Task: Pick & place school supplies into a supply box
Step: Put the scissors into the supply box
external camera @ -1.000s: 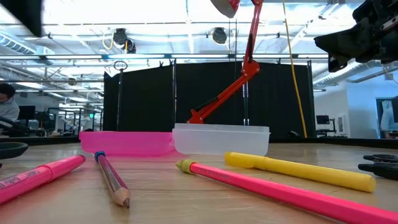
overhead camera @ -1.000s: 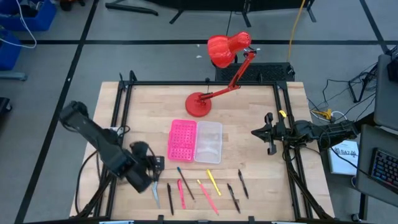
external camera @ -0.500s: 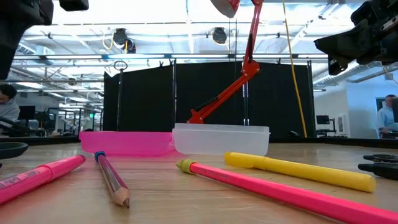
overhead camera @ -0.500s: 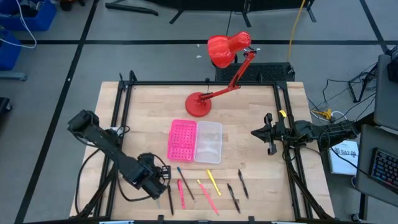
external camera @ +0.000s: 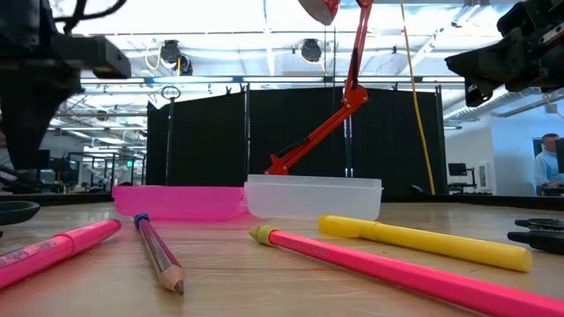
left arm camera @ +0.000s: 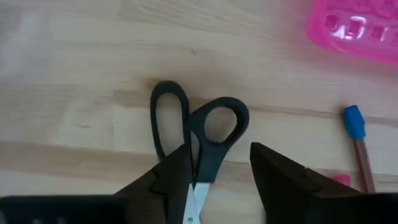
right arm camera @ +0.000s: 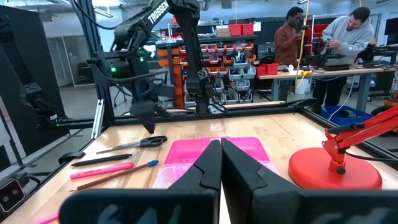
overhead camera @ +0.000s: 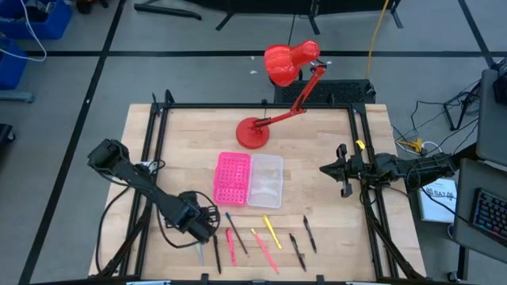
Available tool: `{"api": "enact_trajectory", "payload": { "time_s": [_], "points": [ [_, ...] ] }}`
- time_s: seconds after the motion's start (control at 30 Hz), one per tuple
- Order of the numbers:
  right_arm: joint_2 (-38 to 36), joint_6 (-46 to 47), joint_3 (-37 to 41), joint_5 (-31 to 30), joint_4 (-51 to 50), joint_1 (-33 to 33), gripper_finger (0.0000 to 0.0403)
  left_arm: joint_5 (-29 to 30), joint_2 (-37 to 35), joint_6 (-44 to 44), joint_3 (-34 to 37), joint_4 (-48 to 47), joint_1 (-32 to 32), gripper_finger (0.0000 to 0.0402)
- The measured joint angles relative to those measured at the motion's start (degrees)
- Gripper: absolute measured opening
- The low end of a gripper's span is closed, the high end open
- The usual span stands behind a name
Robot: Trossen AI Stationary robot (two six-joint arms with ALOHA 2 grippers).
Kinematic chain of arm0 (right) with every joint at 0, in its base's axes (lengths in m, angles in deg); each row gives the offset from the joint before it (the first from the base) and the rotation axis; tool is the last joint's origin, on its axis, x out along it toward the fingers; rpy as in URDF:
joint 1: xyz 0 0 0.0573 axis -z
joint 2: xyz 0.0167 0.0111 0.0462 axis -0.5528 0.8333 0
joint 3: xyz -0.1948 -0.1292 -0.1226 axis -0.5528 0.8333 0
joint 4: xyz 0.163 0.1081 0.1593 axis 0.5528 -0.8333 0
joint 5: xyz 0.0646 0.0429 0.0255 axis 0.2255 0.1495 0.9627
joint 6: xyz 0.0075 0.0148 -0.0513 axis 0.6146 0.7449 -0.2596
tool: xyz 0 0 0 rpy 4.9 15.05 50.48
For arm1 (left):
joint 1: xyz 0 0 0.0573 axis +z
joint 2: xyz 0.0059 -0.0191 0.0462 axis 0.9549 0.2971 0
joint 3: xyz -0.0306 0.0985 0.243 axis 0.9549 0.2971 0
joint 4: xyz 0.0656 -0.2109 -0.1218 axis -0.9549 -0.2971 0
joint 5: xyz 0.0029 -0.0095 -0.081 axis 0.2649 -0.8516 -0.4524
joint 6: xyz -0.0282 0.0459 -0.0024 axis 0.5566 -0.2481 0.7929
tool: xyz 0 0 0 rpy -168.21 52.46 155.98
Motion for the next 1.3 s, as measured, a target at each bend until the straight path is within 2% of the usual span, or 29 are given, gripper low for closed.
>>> {"api": "enact_trajectory", "payload": {
  "time_s": [0.73, 0.87, 1.03, 1.3],
  "points": [
    [0.0, 0.0, 0.0, 0.0, -1.0, 0.0, 0.0000, -2.4, -0.6, -0.2, 15.1, 19.1, 0.2, 0.0178],
    [0.0, 0.0, 0.0, 0.0, -1.1, 0.0, 0.0000, -4.1, -0.7, -1.1, 15.7, 19.4, 0.7, 0.0150],
    [0.0, 0.0, 0.0, 0.0, -1.3, 0.0, 0.0000, -4.6, -0.6, -3.2, 15.8, 19.0, 1.0, 0.0064],
    [0.0, 0.0, 0.0, 0.0, -1.5, 0.0, 0.0000, -3.7, -2.0, -9.2, 15.7, 17.7, 1.0, 0.0059]
  ]
}}
